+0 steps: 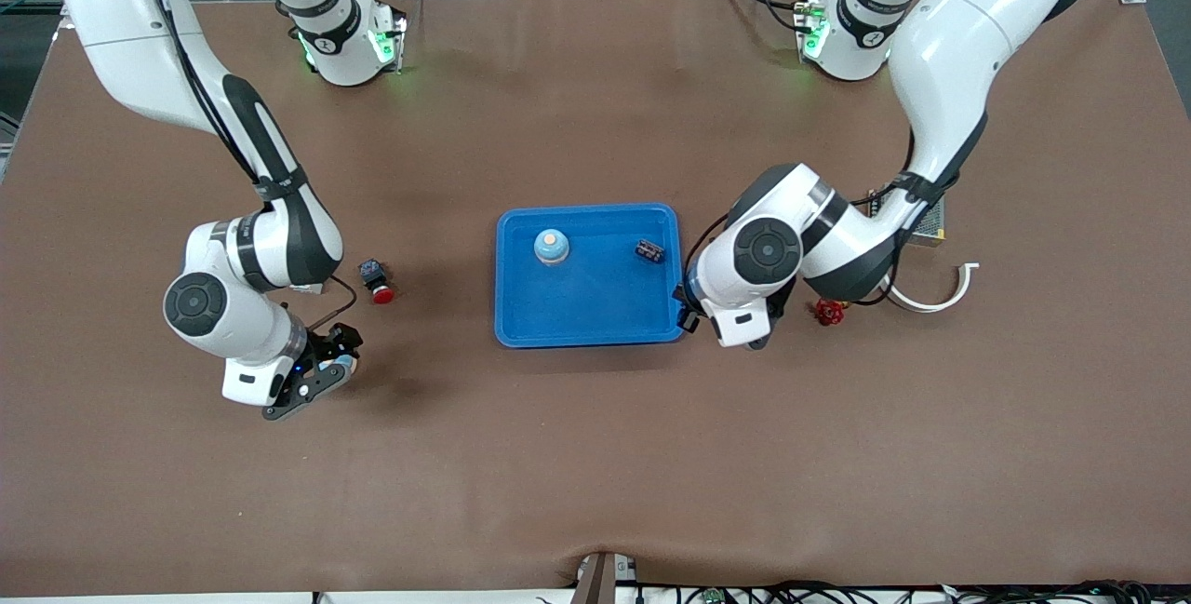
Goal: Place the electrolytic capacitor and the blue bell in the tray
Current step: 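Carry the capacitor to the tray while the right gripper grasps the bell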
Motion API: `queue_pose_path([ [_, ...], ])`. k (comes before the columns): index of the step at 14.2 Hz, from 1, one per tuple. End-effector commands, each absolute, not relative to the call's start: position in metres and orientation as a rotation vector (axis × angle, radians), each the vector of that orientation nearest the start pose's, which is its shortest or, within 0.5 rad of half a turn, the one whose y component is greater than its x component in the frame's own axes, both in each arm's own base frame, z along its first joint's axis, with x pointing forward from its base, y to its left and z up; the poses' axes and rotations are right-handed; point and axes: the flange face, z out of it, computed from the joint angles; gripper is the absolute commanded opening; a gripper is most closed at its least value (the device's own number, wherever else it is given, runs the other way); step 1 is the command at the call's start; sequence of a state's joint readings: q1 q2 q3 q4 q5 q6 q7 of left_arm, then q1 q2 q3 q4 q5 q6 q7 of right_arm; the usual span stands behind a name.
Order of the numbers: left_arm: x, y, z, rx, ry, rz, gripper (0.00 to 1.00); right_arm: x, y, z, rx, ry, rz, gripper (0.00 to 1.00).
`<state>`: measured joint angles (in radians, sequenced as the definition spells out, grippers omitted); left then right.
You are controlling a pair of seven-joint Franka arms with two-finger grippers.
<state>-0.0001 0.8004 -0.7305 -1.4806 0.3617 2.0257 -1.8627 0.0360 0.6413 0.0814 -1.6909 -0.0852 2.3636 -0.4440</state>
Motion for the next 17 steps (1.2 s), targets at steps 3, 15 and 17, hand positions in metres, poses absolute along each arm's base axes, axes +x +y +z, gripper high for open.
queue_pose_path([
  [3,0.592,-0.4,0.261,-2.61,-1.769,0.352,0.0,0.674,0.065,0.209,-3.004,-0.977,-0.047,1.0],
  [15,0.563,-0.437,0.192,-2.515,-1.837,0.354,0.0,0.654,0.045,0.177,-2.988,-1.018,-0.112,1.0],
  [17,0.564,-0.434,0.188,-2.506,-1.841,0.347,0.0,0.653,0.045,0.176,-2.988,-1.017,-0.109,1.0],
])
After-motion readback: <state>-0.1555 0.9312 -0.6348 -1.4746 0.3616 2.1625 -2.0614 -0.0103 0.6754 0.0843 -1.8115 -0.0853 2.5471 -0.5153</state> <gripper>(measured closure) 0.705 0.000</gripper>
